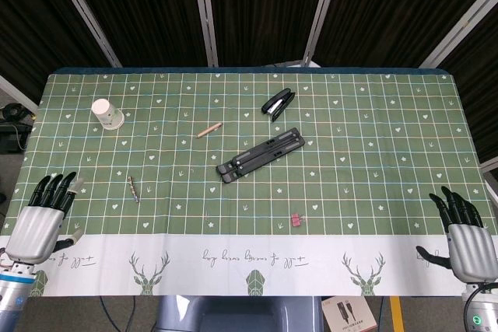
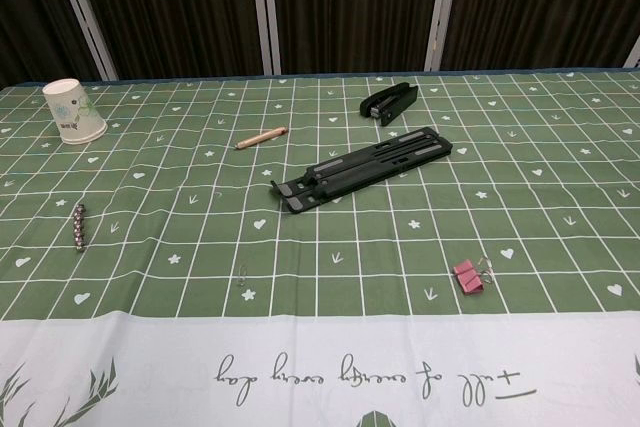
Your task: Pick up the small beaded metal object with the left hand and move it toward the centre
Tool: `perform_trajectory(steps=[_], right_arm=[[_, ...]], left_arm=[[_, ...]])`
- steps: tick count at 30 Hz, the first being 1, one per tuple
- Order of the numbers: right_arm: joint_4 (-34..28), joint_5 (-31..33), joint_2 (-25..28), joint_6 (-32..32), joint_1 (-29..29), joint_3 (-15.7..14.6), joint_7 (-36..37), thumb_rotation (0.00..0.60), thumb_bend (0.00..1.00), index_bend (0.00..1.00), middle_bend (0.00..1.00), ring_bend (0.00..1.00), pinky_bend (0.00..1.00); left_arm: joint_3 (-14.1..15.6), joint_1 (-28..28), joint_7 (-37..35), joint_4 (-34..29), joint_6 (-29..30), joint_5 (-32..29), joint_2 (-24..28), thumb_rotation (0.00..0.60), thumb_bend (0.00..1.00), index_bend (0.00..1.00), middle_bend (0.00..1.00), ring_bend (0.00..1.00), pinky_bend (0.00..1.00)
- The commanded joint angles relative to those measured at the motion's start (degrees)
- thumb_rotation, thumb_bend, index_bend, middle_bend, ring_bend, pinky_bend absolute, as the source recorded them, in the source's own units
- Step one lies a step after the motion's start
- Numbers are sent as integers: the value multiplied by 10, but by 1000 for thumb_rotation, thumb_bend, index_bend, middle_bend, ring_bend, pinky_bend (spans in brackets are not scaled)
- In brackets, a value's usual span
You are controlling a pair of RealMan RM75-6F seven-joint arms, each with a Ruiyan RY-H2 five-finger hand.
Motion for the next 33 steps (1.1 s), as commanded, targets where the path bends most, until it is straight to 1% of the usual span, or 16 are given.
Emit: perform_trajectory(steps=[1, 10, 12, 13, 17, 20, 25, 29, 33], right_arm=[[0, 1, 1, 0, 0, 1, 1, 600, 46, 114, 0, 0, 98], [-3, 0, 2, 0, -1, 0, 1, 600, 47, 114, 0, 0, 97], [-4, 0, 2, 0, -1, -1, -1, 600, 45, 115, 0, 0, 97], [-5, 1, 1, -1, -1, -1, -1, 600, 45, 115, 0, 0, 97], [-7, 4, 1, -2, 0, 0, -4, 600, 47, 115, 0, 0, 98], [-8, 6, 0, -3, 0, 1, -6, 600, 47, 115, 0, 0, 97], [-8, 9, -1, -5, 1, 1, -9, 600, 46, 115, 0, 0, 98], [-8, 11, 0, -6, 0, 0, -10, 600, 46, 115, 0, 0, 97], [-8, 13, 1, -5, -1, 1, -8, 600, 46, 115, 0, 0, 97]], left_arm=[[0, 0, 2, 0, -2, 1, 0, 600, 116, 0, 0, 0, 0], [-3, -12, 0, 8, -26, 8, 3, 600, 129, 0, 0, 0, 0], [-6, -21, 4, 15, -38, 10, 2, 600, 140, 24, 0, 0, 0], [-8, -28, 5, 21, -48, 12, 2, 600, 148, 62, 0, 0, 0], [-16, -65, -8, 55, -100, 15, -2, 600, 205, 251, 0, 0, 0], [-19, -101, -15, 95, -152, 21, -9, 600, 217, 305, 0, 0, 0], [-17, -154, -14, 165, -212, 52, -36, 600, 250, 353, 0, 0, 0], [-9, -182, -16, 209, -230, 85, -58, 600, 306, 380, 0, 0, 0], [5, -204, -23, 251, -242, 115, -86, 600, 311, 386, 0, 0, 0]])
